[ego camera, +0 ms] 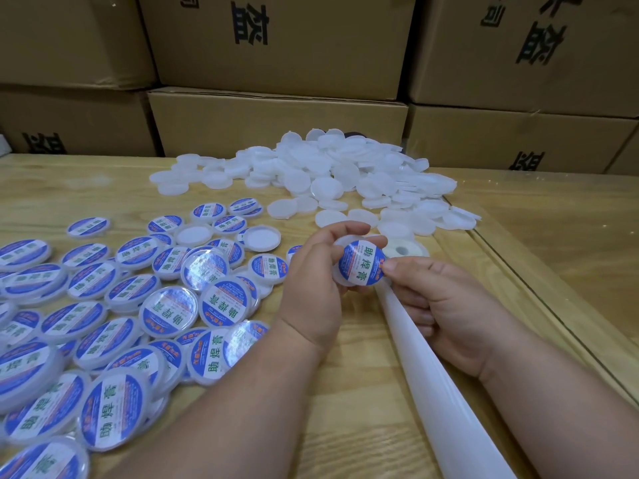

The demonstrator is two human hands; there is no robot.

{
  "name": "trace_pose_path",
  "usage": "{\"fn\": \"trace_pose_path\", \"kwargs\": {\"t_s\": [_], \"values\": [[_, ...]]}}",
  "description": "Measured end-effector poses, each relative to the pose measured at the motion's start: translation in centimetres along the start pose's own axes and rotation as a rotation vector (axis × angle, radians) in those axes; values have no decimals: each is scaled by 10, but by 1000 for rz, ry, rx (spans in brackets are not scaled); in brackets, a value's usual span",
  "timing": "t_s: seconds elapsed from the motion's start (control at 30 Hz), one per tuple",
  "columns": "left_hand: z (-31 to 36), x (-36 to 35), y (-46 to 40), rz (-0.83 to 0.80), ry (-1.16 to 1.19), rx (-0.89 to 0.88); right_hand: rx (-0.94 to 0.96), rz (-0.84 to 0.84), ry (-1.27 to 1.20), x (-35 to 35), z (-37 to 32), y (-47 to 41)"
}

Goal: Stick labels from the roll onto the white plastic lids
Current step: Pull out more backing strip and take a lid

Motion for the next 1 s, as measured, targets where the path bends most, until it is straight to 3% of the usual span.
{"fn": "trace_pose_path", "kwargs": {"t_s": [1.0], "values": [[6,0,5,64,-119,-66,6,-26,13,-2,0,-1]]}}
Point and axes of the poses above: each hand's wrist, its own y-axis away from the middle knuckle, its own x-axis out of the back of the hand, z = x × y, the point moved 5 cm from there along -y, towards the middle knuckle, and after that the axes turned 6 degrees about z, right-handed, at the moved point
